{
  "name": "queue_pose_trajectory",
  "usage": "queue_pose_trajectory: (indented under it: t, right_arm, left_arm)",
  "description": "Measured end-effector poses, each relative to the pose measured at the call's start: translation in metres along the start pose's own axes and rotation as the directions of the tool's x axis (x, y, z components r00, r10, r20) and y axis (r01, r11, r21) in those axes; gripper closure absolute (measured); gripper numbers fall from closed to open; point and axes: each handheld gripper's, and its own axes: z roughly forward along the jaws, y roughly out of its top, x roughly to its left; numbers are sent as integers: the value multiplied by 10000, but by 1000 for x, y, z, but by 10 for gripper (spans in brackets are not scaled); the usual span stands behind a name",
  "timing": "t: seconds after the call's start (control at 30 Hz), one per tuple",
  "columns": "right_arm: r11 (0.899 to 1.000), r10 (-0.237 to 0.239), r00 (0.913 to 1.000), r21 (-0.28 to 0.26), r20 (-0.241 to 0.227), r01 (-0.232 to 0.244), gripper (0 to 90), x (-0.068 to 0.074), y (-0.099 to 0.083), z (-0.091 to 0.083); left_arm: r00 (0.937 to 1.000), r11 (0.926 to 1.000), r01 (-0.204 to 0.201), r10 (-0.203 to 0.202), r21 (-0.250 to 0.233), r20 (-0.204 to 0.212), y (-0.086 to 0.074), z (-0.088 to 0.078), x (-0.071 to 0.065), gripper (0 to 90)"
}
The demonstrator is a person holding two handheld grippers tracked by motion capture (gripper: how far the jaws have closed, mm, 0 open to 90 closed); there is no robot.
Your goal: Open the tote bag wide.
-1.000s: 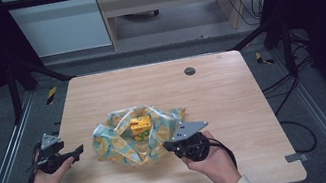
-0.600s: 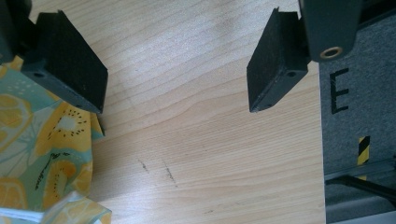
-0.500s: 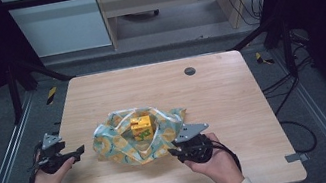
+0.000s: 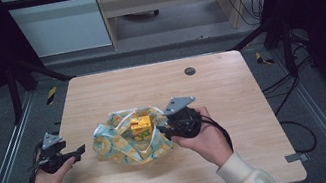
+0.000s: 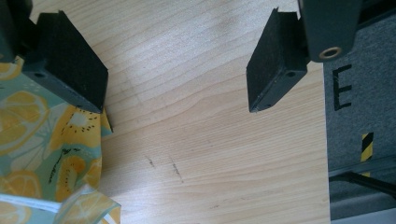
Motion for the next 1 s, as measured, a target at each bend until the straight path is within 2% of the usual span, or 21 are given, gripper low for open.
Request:
queue_pose_trajectory:
  t: [0.13, 0.17, 0.23, 0.37, 0.4, 0.5, 0.57, 0.63, 0.8, 0.87, 1.0]
  right_arm:
    - [9996, -82, 9996, 268, 273, 75, 463, -12, 21, 19]
    - [9987, -116, 9992, 509, 376, 97, 453, -17, 27, 30]
    - [9983, -81, 9991, 577, 406, 57, 446, -19, 28, 33]
    - [9922, 101, 9990, 1236, 437, -154, 432, -28, 30, 51]
    - [9907, 168, 9991, 1344, 388, -219, 448, -29, 29, 54]
    - [9849, 183, 9996, 1716, 210, -216, 648, -32, 26, 60]
    - [9873, 169, 9998, 1578, 97, -182, 796, -32, 26, 60]
    - [9910, 174, 9998, 1328, 83, -183, 868, -31, 28, 57]
    - [9997, 152, 9998, 183, 106, -154, 893, -27, 34, 43]
    - [9996, 124, 9998, -249, 145, -121, 894, -26, 36, 35]
    - [9973, -86, 9999, -732, 56, 90, 895, -21, 39, 19]
  left_arm:
    - [9999, 9999, -100, 100, 28, 67, 1, -1, 0, 207]
    - [9999, 10000, -62, 62, -26, 85, 1, -1, -1, 208]
    - [9999, 9999, -102, 103, -40, 121, 2, -2, -2, 208]
    - [9996, 9997, -209, 210, -93, 186, 4, -3, -4, 209]
    - [9995, 9997, -226, 228, -95, 222, 5, -3, -5, 209]
    - [9992, 9995, -298, 301, -129, 269, 6, -4, -6, 209]
    - [9988, 9991, -375, 380, -186, 299, 8, -6, -8, 210]
    - [9984, 9987, -419, 430, -288, 367, 12, -9, -10, 210]
    - [9970, 9955, -633, 663, -704, 406, 23, -22, -18, 211]
    - [9952, 9935, -847, 881, -754, 428, 29, -26, -21, 213]
    - [9904, 9870, -1220, 1279, -1042, 520, 44, -34, -31, 221]
